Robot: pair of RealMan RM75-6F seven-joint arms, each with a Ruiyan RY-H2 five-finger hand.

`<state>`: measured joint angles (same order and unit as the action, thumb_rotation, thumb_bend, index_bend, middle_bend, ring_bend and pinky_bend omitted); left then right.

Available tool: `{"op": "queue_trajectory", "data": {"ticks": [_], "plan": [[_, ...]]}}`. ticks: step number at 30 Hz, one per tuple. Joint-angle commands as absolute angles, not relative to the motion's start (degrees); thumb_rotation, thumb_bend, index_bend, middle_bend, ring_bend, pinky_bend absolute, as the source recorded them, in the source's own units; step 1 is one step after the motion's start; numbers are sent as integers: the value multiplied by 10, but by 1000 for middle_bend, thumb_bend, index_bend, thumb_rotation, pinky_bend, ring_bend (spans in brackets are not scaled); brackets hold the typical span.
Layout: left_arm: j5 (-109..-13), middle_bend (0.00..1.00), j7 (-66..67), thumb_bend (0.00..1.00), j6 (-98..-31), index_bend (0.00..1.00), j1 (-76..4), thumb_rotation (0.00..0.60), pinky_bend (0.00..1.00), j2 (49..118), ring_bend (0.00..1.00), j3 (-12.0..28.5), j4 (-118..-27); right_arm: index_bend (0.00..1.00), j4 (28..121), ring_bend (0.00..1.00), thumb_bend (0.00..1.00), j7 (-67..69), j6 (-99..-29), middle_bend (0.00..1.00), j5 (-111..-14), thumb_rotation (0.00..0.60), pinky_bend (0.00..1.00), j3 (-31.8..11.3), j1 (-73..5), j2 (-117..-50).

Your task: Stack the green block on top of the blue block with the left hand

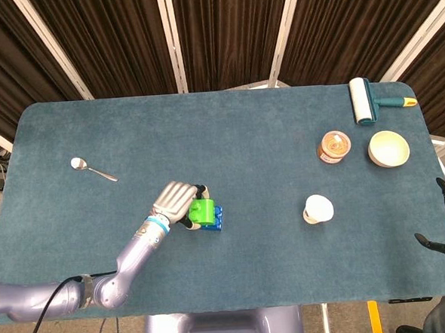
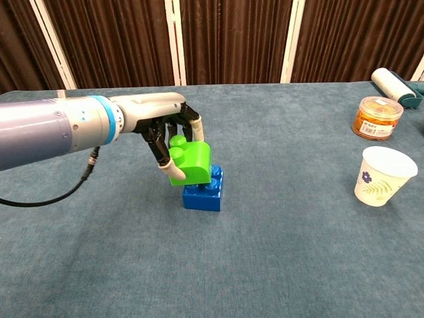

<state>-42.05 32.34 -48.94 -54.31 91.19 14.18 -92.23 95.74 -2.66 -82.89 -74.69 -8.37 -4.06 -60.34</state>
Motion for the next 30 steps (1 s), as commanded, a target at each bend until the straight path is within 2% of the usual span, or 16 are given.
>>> {"op": "queue_trajectory", "data": {"ticks": [1, 15, 30], "plan": [[-416, 437, 327, 122, -490, 439, -551, 600, 430, 918, 454, 137, -918, 0, 956, 0, 0, -27, -827, 0, -745, 600, 0, -84, -41, -604], [-403, 433, 345, 121, -516, 440, -577, 600, 420, 937, 448, 122, -909, 0, 951, 0, 0, -16, -820, 0, -740, 600, 0, -85, -41, -603], [-391, 430, 336, 122, -504, 439, -592, 600, 411, 957, 444, 106, -870, 0, 949, 0, 0, -20, -816, 0, -736, 600, 0, -86, -43, -605]]}}
